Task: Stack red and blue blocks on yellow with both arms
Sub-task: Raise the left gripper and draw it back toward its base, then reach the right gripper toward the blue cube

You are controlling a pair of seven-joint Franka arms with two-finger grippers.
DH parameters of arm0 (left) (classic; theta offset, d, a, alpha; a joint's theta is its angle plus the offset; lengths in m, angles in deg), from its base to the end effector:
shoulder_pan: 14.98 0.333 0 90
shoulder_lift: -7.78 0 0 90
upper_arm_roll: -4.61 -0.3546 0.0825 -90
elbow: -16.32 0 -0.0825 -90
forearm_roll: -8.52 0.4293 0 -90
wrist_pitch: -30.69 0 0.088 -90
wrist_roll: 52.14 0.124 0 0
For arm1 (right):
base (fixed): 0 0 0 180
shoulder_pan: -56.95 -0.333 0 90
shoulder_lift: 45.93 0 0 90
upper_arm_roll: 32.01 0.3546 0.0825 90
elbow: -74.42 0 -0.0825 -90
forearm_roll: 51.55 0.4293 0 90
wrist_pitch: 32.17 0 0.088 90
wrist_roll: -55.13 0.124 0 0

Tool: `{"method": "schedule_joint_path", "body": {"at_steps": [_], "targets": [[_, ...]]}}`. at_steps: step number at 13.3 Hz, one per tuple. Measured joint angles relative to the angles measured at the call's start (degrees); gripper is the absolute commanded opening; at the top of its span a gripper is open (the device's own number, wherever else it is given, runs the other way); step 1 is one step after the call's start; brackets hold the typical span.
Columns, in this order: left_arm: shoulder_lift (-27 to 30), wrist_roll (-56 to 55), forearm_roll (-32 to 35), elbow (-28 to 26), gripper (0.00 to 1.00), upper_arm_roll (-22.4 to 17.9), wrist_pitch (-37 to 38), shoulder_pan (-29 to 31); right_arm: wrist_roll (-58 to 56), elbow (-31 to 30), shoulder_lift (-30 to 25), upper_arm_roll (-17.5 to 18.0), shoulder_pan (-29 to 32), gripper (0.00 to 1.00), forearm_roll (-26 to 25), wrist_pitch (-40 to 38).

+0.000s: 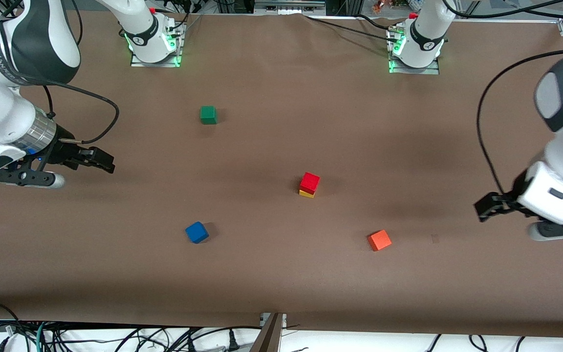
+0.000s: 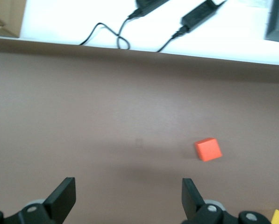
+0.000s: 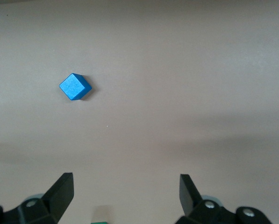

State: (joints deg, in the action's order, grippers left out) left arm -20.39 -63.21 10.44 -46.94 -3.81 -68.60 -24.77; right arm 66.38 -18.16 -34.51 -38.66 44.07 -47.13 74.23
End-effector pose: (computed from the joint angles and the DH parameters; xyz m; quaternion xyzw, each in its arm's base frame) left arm 0.7732 -0.0447 0.5708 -0.9936 -0.0717 -0.0762 0.0426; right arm 0.6751 0.0869 0.5212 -0.9981 0.0525 -0.0175 0.0288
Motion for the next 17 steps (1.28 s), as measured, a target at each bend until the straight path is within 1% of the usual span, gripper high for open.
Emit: {"method": "schedule_joint_path", "body": {"at_steps": [2,4,9,12,14,16,17], "targets": [[0.3,2.6,-1.7,0.0,1.0,0.1,4.5,2.7,0.0,0.0,0.0,0.0,0.0,1.0,0.0,0.0],[1.0,6.0,-2.3,0.0,1.0,0.1,7.8,4.0,0.0,0.0,0.0,0.0,0.0,1.0,0.0,0.0],[2.6,7.8,-2.3,0.0,1.0,0.3,10.3,4.3,0.0,0.0,0.0,-0.1,0.0,1.0,0.0,0.0],[3.9,9.5,-2.6,-0.7,1.0,0.5,11.5,7.2,0.1,0.0,0.1,-0.2,0.1,1.0,0.0,-0.1],[8.0,11.6,-3.8,-5.2,1.0,1.1,12.8,9.6,0.1,-0.2,0.2,-0.3,0.4,1.0,0.0,-0.2],[12.5,11.7,-4.6,-11.0,1.0,1.5,12.9,10.2,0.1,-0.4,0.6,-0.3,1.5,1.0,0.0,-0.3],[14.1,11.7,-4.6,-13.0,1.0,2.5,12.9,10.4,-0.1,-0.4,1.0,-0.4,2.0,1.0,0.0,-0.1]]}}
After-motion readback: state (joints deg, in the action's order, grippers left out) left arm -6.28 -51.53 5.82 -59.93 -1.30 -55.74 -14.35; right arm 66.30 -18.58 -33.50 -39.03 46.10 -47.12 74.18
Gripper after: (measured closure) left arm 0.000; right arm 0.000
